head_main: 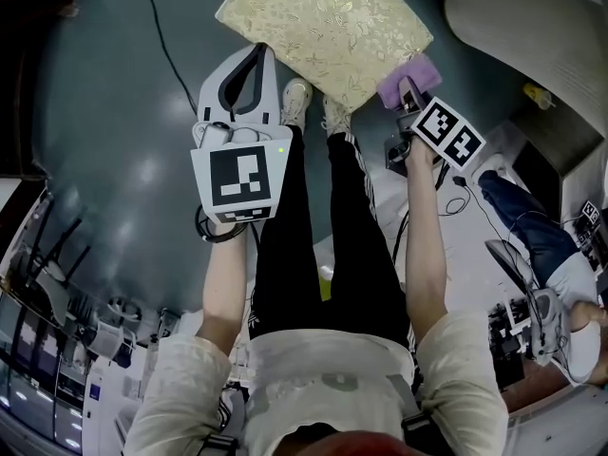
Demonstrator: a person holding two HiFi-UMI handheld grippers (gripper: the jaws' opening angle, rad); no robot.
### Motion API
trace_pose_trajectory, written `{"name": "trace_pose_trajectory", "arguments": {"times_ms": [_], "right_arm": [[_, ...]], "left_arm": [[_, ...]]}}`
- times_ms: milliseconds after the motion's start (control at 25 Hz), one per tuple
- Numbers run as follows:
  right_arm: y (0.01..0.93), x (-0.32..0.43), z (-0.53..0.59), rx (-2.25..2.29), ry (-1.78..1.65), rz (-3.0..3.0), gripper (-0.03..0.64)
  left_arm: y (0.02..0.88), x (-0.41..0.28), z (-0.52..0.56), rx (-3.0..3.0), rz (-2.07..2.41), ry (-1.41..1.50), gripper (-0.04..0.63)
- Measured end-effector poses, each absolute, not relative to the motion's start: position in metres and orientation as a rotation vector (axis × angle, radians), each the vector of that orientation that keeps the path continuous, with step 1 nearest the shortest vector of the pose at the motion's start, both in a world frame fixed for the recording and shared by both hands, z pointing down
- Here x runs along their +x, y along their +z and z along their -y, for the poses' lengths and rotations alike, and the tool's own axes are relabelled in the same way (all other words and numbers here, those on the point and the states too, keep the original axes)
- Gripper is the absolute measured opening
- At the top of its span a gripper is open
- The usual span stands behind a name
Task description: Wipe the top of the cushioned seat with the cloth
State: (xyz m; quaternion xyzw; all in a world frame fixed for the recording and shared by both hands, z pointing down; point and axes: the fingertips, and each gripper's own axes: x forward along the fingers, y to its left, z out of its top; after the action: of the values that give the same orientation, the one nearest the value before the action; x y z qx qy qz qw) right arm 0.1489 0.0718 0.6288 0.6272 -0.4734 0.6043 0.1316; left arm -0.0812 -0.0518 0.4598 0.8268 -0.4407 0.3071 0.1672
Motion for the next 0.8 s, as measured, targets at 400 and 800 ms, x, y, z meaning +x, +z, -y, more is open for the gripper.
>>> {"name": "trace_pose_trajectory", "arguments": {"times_ms": [400,800], "right_arm": [[0.453,0.09,0.005,1.943,1.654,1.825,0.089],[0.447,0.008,0.047,1.812,1.611,2.012,0.089]], "left_arm": [[0.432,-0.092,0.057,2.35,1.3,0.846,-0.008],[0.426,-0.124,0.062,2.315,1.361,0.812,-0.008]]}}
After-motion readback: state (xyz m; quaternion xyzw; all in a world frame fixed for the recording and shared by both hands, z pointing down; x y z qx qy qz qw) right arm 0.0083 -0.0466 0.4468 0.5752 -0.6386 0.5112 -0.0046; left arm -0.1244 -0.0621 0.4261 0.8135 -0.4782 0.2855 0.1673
